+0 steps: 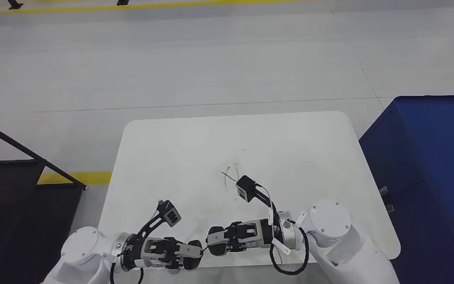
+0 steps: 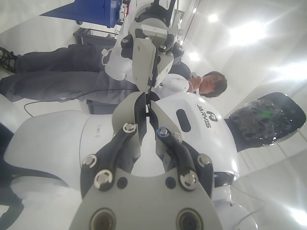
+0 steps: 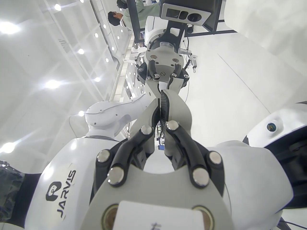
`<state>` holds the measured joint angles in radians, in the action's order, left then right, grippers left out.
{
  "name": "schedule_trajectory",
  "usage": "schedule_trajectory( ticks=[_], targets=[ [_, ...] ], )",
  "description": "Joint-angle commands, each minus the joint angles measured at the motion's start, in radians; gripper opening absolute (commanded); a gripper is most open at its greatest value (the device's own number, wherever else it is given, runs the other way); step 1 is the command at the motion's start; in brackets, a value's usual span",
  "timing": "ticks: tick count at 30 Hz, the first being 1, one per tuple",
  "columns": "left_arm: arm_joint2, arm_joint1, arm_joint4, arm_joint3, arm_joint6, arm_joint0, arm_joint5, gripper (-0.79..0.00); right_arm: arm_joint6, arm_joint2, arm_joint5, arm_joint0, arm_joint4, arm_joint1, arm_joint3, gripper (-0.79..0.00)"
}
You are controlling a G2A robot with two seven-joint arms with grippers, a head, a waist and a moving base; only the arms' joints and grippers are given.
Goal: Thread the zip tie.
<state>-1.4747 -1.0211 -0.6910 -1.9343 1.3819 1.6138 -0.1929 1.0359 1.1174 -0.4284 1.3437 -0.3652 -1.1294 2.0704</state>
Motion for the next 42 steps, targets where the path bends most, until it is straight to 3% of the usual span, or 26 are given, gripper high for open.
schedule_trajectory(
  ticks=[1,4,5,6,7,17,27,37,42],
  targets=[
    [0.002,0.001,-0.003,0.001,-0.003,-0.001,0.002,-0.785,0.002,0.000,0.002,0.001,-0.002,0.002,0.000,-0.785],
    [0.007,0.003,-0.008,0.002,-0.004,-0.002,0.002,-0.785,0.005,0.006,0.005,0.003,-0.007,0.006,-0.001,-0.785],
    [0.007,0.004,-0.011,0.003,-0.005,-0.004,0.002,-0.526,0.006,0.010,0.006,0.004,-0.009,0.008,0.000,-0.785],
    [0.007,0.004,-0.016,0.004,-0.010,-0.004,0.003,-0.022,0.006,0.015,0.008,0.004,-0.012,0.009,0.001,-0.785],
    [0.006,0.004,-0.027,0.005,-0.015,-0.005,0.004,0.000,0.007,0.022,0.012,0.005,-0.017,0.010,0.004,-0.785],
    [-0.018,0.006,-0.140,0.051,-0.038,-0.018,0.010,0.000,0.017,0.144,0.033,0.046,-0.077,0.032,0.033,-0.785],
    [-0.018,0.006,-0.140,0.051,-0.038,-0.018,0.010,0.000,0.017,0.149,0.037,0.049,-0.079,0.033,0.035,-0.785],
    [-0.018,0.006,-0.140,0.051,-0.038,-0.018,0.010,0.000,-0.088,0.184,0.204,0.115,-0.181,0.029,0.078,-0.785],
    [-0.018,0.006,-0.140,0.051,-0.038,-0.018,0.010,0.000,-0.088,0.184,0.204,0.115,-0.181,0.029,0.078,-0.785]
  ],
)
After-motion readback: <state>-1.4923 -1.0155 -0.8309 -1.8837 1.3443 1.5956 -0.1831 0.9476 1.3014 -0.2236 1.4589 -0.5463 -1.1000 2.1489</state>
